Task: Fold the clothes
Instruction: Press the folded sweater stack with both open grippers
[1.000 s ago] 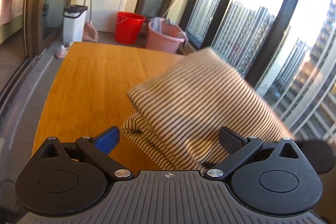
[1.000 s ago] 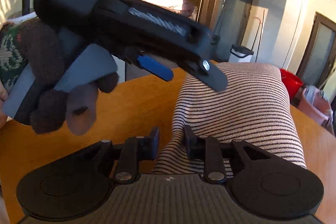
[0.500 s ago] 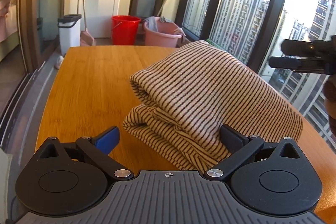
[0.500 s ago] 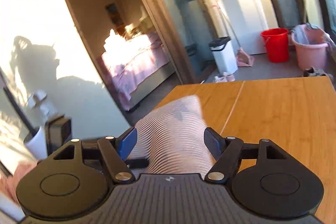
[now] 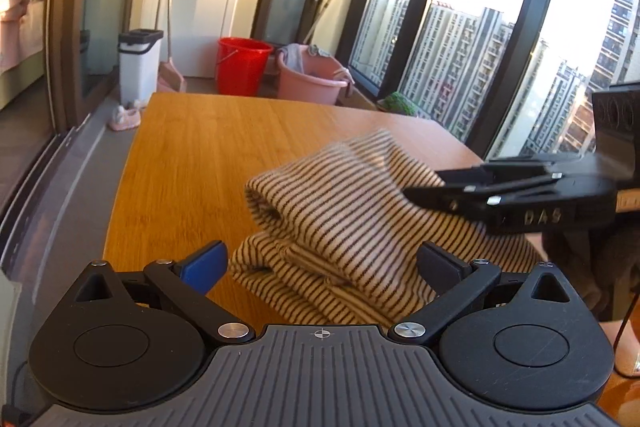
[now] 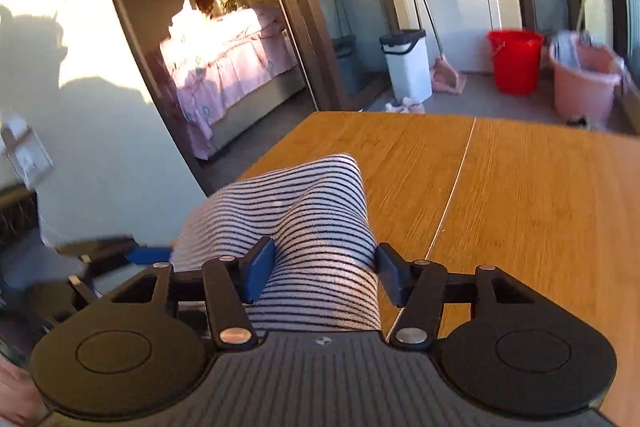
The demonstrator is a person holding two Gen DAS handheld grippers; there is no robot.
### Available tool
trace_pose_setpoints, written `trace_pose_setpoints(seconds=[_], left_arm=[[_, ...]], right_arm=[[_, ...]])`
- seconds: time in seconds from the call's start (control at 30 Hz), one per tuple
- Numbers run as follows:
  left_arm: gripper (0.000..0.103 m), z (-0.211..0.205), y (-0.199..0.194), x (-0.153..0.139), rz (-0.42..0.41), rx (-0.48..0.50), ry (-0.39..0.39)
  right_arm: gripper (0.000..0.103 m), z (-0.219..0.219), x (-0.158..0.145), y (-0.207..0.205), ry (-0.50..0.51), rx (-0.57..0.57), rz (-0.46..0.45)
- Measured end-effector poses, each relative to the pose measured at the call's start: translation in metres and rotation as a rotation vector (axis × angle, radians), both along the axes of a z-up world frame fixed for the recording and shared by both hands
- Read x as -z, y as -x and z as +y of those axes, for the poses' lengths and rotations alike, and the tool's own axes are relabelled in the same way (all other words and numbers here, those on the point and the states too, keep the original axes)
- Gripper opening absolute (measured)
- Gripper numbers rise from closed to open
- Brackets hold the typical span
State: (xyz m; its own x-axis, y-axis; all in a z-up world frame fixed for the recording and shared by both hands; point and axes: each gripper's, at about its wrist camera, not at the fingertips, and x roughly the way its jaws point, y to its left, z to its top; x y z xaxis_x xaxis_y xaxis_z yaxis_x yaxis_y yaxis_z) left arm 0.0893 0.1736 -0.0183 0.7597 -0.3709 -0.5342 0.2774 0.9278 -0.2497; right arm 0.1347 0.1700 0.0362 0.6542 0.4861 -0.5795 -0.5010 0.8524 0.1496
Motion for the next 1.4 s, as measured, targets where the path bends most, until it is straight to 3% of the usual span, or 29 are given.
trace_pose_setpoints(seconds=[0.2, 0.23, 0.3, 0.4, 0.5, 0.6, 0.7, 0.8, 0.93, 1.1, 1.4], left_arm=[[0.103, -0.002, 0.003, 0.007, 0.017, -0.024, -0.073], [0.103, -0.002, 0.004, 0.007, 0.013, -0.021, -0.080], [0.103, -0.001, 0.006, 0.007, 0.017, -0.015, -0.080], [0.103, 0.005, 0.005, 0.008, 0.029, -0.002, -0.065], [0.103, 0.009, 0.004, 0.010, 0.049, 0.005, -0.037], [0.103, 0.015, 0.004, 0.011, 0.070, 0.005, -0.010], [0.103, 0.027, 0.009, 0.008, 0.107, -0.030, 0.030], [0.103, 0.044, 0.020, 0.006, 0.179, -0.054, 0.151], [0.103, 0.050, 0.032, 0.016, 0.260, -0.090, 0.216], [0.103, 0.041, 0.026, 0.022, 0.287, -0.040, 0.321], [0.101, 0.027, -0.014, 0.021, 0.248, 0.005, 0.314]], right_arm=[[0.046, 0.051, -0.005, 0.047, 0.243, -0.047, -0.243], [0.046, 0.049, -0.009, 0.043, 0.218, -0.054, -0.220], [0.049, 0.026, -0.019, 0.025, 0.066, -0.056, -0.096], [0.069, -0.020, -0.021, 0.003, -0.204, -0.055, 0.113], [0.080, -0.040, 0.000, 0.001, -0.283, -0.077, 0.225], [0.084, -0.034, 0.026, 0.007, -0.335, -0.112, 0.306], [0.081, -0.012, 0.030, 0.027, -0.260, -0.139, 0.224], [0.072, 0.001, 0.025, 0.033, -0.231, -0.146, 0.191], [0.071, 0.001, 0.022, 0.044, -0.211, -0.148, 0.156], [0.071, -0.003, 0.020, 0.050, -0.201, -0.158, 0.137], [0.068, -0.017, 0.022, 0.056, -0.207, -0.133, 0.113]])
